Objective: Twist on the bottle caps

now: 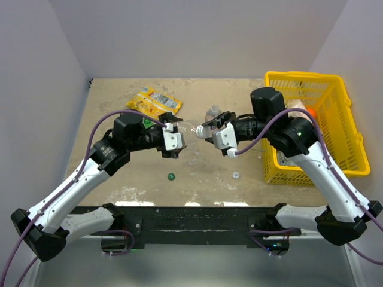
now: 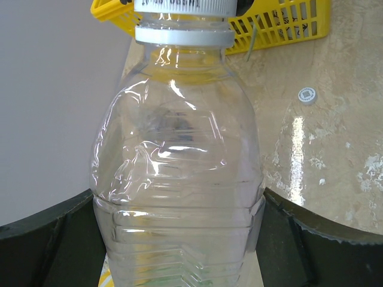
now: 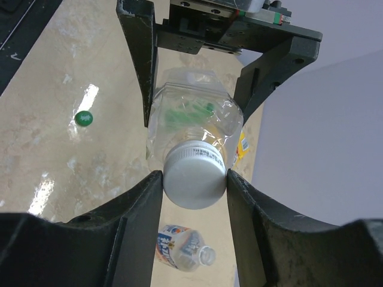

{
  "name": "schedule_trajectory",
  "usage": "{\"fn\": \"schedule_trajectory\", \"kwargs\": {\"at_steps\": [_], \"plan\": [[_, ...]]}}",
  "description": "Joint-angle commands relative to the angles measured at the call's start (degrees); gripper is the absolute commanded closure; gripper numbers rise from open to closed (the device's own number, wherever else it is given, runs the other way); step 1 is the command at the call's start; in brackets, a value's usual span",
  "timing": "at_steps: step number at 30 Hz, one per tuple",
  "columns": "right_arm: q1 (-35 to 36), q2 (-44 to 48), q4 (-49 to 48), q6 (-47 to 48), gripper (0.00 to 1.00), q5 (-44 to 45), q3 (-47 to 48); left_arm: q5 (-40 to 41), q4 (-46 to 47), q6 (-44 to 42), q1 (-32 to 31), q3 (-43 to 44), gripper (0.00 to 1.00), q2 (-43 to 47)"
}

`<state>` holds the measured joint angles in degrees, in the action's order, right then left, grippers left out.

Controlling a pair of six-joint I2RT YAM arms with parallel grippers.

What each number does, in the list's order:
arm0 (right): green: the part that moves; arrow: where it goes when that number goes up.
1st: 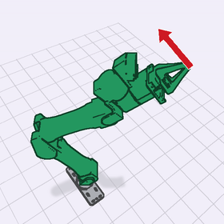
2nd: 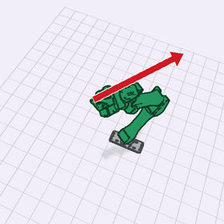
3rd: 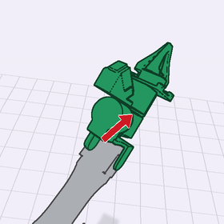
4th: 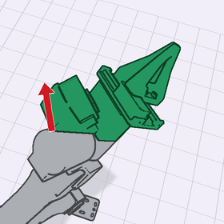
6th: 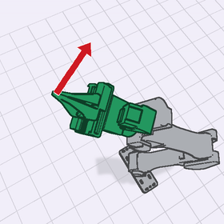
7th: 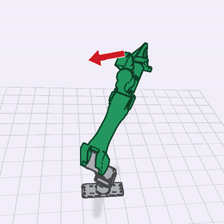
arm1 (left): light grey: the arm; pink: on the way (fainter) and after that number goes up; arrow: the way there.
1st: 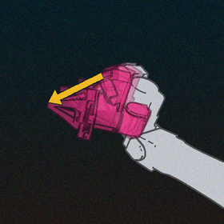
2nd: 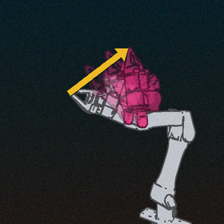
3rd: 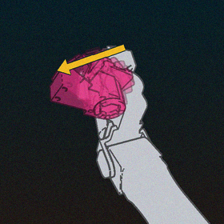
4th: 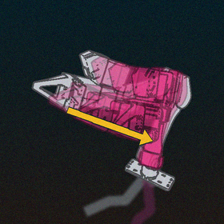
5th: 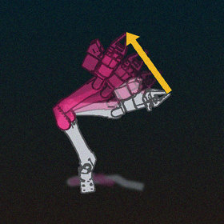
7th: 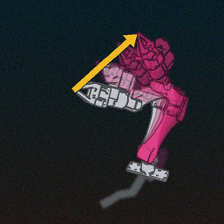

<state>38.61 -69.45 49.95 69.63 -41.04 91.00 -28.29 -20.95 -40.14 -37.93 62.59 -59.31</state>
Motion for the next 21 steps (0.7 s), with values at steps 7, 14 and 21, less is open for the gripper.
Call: {"fn": "schedule_trajectory", "kwargs": {"at_steps": [7, 14, 21], "plan": [[1.1, -0.3, 0.0, 1.0, 0.54, 1.2, 1.8, 0.4, 4.0, -1.4, 0.1, 1.1, 1.0, 1.3], [2.0, -3.0, -1.3, -9.5, 0.96, 1.9, 3.4, 3.9, 8.9, -0.2, 0.2, -0.1, 1.0, 1.7], [1.9, -10.6, -10.7, -44.4, 1.0, 4.0, 6.9, 14.6, 18.9, -3.4, -0.3, -3.1, 1.0, 2.8]]}}
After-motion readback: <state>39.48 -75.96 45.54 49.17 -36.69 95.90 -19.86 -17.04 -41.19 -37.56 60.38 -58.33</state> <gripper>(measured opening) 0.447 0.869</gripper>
